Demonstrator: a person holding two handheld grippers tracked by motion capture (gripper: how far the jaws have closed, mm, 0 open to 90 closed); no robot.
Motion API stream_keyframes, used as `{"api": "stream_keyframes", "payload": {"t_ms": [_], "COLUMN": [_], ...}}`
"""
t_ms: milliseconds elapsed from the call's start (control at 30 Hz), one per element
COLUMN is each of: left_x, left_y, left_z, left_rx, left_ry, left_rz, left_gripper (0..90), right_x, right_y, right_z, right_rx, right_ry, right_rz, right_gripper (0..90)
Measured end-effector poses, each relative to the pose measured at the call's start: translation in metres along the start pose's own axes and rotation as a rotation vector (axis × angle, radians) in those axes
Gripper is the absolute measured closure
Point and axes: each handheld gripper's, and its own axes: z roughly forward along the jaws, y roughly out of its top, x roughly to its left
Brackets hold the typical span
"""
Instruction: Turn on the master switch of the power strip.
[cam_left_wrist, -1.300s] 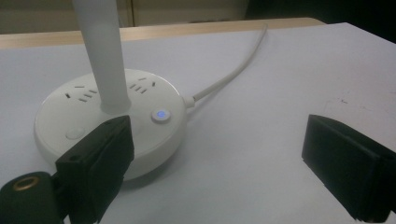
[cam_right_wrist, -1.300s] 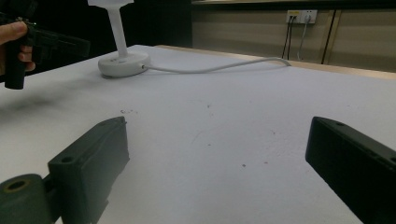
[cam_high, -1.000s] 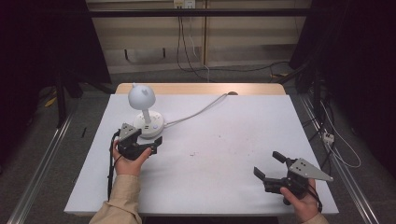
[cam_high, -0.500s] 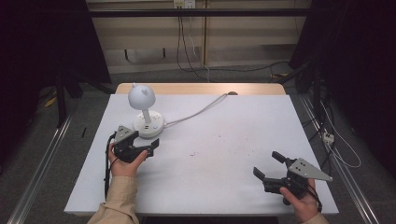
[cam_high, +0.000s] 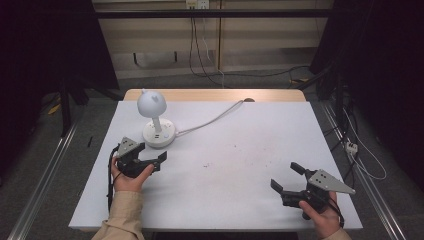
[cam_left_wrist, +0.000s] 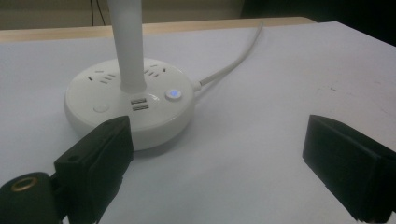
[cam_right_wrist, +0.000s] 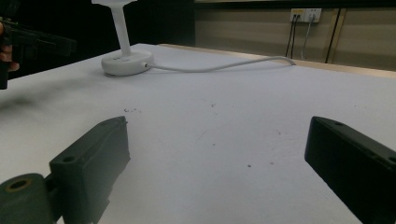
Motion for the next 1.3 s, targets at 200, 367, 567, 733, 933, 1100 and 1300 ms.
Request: {"api": "stream_keyframes", "payload": {"t_ms": [200, 367, 567, 733, 933, 1100, 1300], "left_x": [0.001, 0.004, 0.007, 0.009, 0.011, 0.014, 0.017], "left_y": [-0.002, -0.004, -0.007, -0.008, -0.010, -0.012, -0.014], "left_z": [-0.005, -0.008, -0.014, -0.017, -0.021, -0.025, -0.029], "left_rx": [0.000, 0.000, -0.002, 0.001, 0.003, 0.001, -0.001], "left_ry": [0.000, 0.002, 0.006, 0.008, 0.012, 0.017, 0.024], "left_rz": [0.002, -0.001, -0.002, 0.005, 0.006, 0.004, 0.004], "left_gripper": [8.5, 8.5, 8.5, 8.5, 8.5, 8.5, 8.5], "right_x": [0.000, 0.000, 0.001, 0.001, 0.001, 0.001, 0.002], "right_y": [0.000, 0.000, 0.000, 0.000, -0.001, -0.001, 0.000], "right_z": [0.000, 0.001, 0.001, 0.001, 0.001, 0.001, 0.002], "right_rx": [0.003, 0.003, 0.004, 0.004, 0.005, 0.004, 0.003], "right_ry": [0.003, 0.004, 0.006, 0.004, 0.005, 0.005, 0.004], "right_rz": [-0.008, -0.008, -0.005, -0.006, -0.006, -0.005, -0.002], "right_gripper": [6.4, 6.4, 6.4, 6.4, 6.4, 6.4, 6.4]}}
